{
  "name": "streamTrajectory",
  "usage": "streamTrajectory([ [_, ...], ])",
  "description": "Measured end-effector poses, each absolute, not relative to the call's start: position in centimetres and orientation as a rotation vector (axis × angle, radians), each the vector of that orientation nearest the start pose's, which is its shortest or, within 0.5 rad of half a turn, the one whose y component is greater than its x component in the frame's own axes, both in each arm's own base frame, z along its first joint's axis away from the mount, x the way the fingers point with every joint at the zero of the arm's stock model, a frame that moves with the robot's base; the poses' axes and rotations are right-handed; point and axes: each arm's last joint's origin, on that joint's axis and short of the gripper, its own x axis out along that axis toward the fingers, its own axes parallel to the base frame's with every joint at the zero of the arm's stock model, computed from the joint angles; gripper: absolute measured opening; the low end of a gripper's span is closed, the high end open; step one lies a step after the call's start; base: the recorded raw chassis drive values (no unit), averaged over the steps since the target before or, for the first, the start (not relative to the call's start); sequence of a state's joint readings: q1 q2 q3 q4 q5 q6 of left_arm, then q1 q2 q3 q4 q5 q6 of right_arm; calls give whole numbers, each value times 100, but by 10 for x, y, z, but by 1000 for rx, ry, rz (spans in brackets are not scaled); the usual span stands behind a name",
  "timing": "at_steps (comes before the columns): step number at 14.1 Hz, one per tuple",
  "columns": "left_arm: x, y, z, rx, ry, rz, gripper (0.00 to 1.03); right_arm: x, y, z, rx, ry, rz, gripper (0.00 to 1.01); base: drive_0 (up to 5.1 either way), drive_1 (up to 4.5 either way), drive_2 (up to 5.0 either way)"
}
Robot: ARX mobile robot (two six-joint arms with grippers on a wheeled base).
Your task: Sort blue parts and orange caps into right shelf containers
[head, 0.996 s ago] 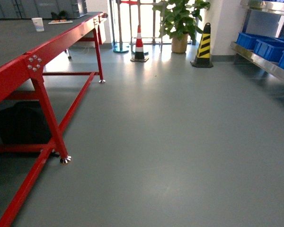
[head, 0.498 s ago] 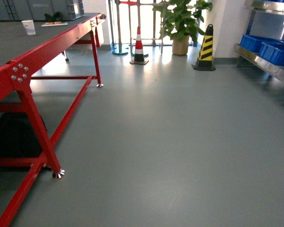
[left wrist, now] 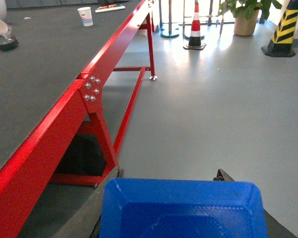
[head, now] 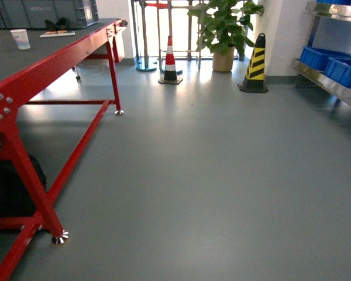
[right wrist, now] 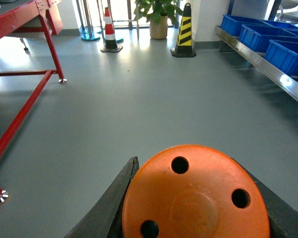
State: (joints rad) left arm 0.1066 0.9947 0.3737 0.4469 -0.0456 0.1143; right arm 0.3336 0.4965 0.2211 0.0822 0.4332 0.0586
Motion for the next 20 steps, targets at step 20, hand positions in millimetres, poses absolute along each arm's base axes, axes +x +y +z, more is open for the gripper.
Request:
streamTrajectory([
  [20,204,23,214,109,183,141,44,129,32,202,-15,179,-104,43,-103,3,-209],
])
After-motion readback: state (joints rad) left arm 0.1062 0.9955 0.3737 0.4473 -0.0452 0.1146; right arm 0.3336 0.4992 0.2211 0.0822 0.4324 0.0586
